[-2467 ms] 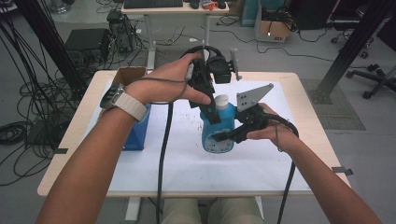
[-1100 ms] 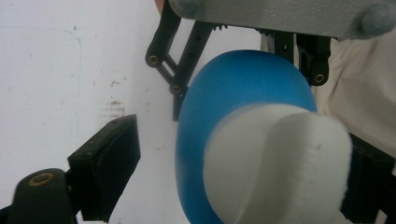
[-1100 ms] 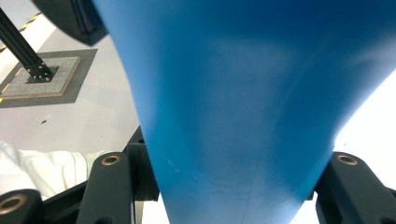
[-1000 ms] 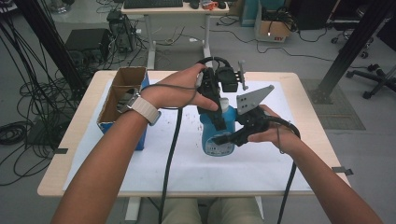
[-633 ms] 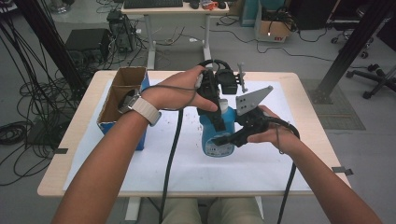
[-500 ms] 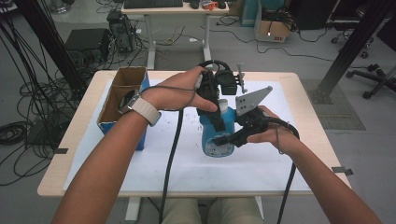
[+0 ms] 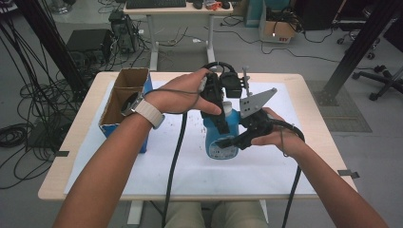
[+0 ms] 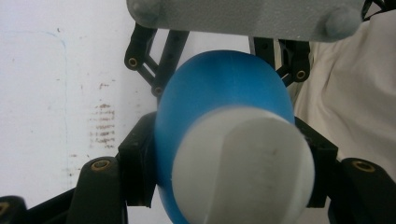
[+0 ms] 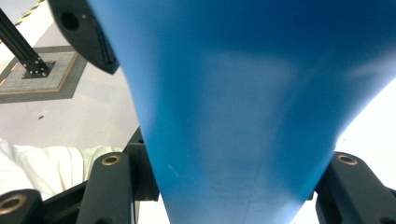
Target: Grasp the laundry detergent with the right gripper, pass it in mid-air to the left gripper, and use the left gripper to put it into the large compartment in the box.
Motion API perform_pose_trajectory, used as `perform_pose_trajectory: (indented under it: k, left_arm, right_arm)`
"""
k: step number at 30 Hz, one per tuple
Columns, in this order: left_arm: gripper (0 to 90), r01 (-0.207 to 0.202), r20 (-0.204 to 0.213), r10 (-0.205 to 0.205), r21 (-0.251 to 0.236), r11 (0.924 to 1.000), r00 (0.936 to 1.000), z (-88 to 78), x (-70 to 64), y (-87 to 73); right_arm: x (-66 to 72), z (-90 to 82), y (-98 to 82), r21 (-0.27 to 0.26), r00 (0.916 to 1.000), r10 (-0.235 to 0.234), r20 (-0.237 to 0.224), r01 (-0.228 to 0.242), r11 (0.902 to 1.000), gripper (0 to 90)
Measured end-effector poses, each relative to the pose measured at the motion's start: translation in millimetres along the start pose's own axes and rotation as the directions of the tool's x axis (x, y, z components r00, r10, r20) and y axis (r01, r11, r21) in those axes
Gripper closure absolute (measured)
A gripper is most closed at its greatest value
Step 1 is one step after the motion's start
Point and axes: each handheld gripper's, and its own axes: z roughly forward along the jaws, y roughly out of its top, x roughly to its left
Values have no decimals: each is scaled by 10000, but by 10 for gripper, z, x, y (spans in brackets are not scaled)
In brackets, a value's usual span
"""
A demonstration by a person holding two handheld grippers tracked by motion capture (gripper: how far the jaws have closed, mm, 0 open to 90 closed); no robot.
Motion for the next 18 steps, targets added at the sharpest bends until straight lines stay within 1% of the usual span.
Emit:
perform_pose_trajectory:
  k: [2, 3, 4, 5, 7, 9, 11, 12, 13, 14, 15, 16, 17, 18]
  left_arm:
    - [375, 73, 31, -73, 2, 10000, 10000, 1, -6, 2]
    - [375, -101, -12, 101, 10, 9999, 9999, -3, 5, 6]
    - [375, 81, 0, -81, -17, 10000, 10000, -2, -9, 4]
    - [375, -45, -28, 45, 2, 10000, 10000, -3, 1, 7]
    - [375, 284, 69, -284, -28, 9996, 9996, 5, -22, 4]
    - [375, 285, 68, -285, -15, 9996, 9996, 3, -23, 6]
    - [375, 397, 72, -397, -56, 9992, 9992, 1, -30, 6]
    - [375, 253, 45, -253, -44, 9997, 9997, -2, -20, 9]
    - [374, -57, -45, 57, -13, 10000, 10000, -8, 0, 15]
    - [374, -1, -2, 1, -8, 10000, 10000, -6, -3, 15]
    - [374, 303, 65, -303, -41, 9995, 9995, -1, -23, 10]
    - [374, 277, 53, -276, -47, 9996, 9996, -1, -21, 11]
    - [374, 52, -3, -52, -18, 10000, 10000, -4, -6, 15]
    - [374, 43, -29, -43, -19, 10000, 10000, -5, -7, 15]
  right_arm:
    - [7, -4, -2, -16, 10000, 59, 51, -59, 10000, 434]
    - [5, -5, -1, 18, 10000, 29, 45, -29, 10000, 433]
    - [3, -4, -1, -30, 10000, -15, 31, 15, 10000, 434]
    - [5, -7, -2, -31, 10000, 1, 36, -1, 10000, 433]
    - [5, -8, -4, -40, 10000, -10, 44, 11, 10000, 434]
    - [5, -10, -3, -19, 10000, -23, 53, 23, 10000, 434]
    - [8, -15, -2, 11, 10000, 4, 69, -4, 10000, 433]
    - [4, -13, -2, -38, 10000, -53, 12, 53, 10000, 433]
    - [7, -19, 0, -16, 10000, -15, 78, 15, 10000, 433]
    - [6, -20, -1, -18, 10000, -39, 87, 39, 10000, 433]
    - [7, -20, -1, -10, 10000, -20, 87, 20, 10000, 433]
    - [7, -21, -2, -16, 10000, -25, 90, 25, 10000, 433]
    - [6, -21, -3, -27, 10000, -32, 83, 32, 10000, 433]
    - [8, -22, -3, -6, 10000, -4, 81, 4, 10000, 433]
